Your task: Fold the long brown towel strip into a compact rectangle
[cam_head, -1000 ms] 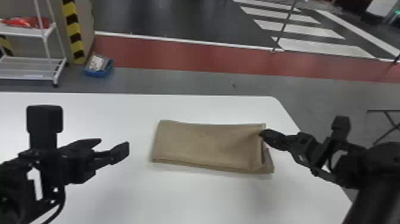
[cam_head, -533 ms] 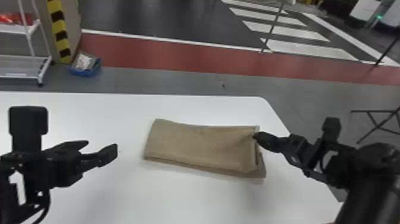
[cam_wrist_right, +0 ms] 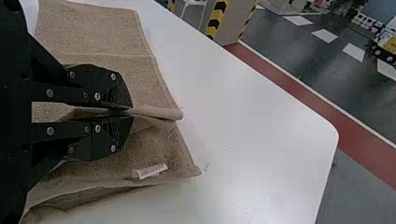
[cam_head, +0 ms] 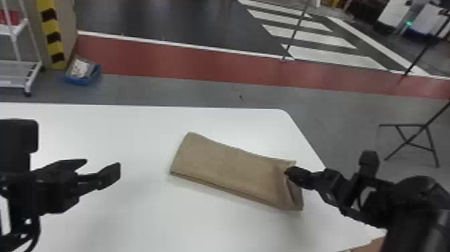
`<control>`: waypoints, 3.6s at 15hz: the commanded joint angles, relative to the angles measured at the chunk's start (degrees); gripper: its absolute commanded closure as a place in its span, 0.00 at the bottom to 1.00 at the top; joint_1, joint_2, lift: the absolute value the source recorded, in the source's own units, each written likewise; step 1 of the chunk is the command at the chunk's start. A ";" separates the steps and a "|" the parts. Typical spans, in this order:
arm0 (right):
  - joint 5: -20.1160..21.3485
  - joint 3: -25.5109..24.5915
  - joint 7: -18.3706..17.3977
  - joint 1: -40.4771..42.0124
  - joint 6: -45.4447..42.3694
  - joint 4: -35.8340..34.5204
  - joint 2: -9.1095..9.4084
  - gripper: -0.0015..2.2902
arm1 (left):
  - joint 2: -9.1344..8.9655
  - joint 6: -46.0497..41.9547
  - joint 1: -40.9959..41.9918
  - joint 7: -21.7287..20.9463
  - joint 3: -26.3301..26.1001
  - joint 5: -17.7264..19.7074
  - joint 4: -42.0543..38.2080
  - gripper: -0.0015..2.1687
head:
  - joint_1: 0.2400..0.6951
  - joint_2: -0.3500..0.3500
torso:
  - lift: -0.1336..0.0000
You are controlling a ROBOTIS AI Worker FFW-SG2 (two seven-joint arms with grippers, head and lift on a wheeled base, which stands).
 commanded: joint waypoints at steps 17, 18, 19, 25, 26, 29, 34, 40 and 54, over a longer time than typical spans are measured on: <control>7.31 6.26 -3.32 2.63 0.12 -1.47 -2.12 0.07 | 0.39 -0.17 0.38 -0.62 0.68 0.09 0.25 0.12 | 1.00 0.00 | 0.07; 8.10 6.78 -3.32 2.37 0.12 -1.03 -1.95 0.11 | 0.48 -0.17 0.47 -0.62 0.85 0.18 -0.01 0.12 | 1.00 0.00 | 0.07; 8.45 6.78 -3.32 2.02 0.12 -0.50 -1.95 0.16 | 0.57 -0.17 0.56 -0.62 0.85 0.26 -0.10 0.12 | 1.00 0.00 | 0.07; 8.45 6.35 -3.06 1.75 0.12 -0.06 -1.68 0.43 | 1.18 -0.17 0.91 -0.80 0.94 0.44 -0.36 0.12 | 1.00 0.00 | 0.07; 7.40 5.82 -2.97 1.75 0.12 -0.85 -1.68 0.52 | 1.18 -0.17 0.91 -0.80 0.85 0.44 -0.36 0.12 | 1.00 0.00 | 0.07; 4.32 4.06 -2.97 1.75 0.12 -2.96 -1.51 0.60 | 1.18 0.01 0.91 -0.80 0.68 0.44 -0.45 0.12 | 1.00 0.00 | 0.07; -6.14 -3.06 -2.26 2.28 0.12 -8.94 -1.51 0.63 | 1.18 0.71 0.91 -0.80 0.76 0.26 -1.24 0.12 | 1.00 0.00 | 0.07; -10.62 -1.74 -0.42 -7.83 0.12 -6.48 4.73 0.63 | 0.83 1.24 1.61 -0.98 0.33 -0.35 -2.21 0.12 | 1.00 0.00 | 0.07; -3.33 16.10 2.39 -6.51 -10.55 9.43 5.14 0.49 | 1.53 1.06 2.76 -1.33 2.00 0.26 -2.82 0.12 | 1.00 0.23 | 0.07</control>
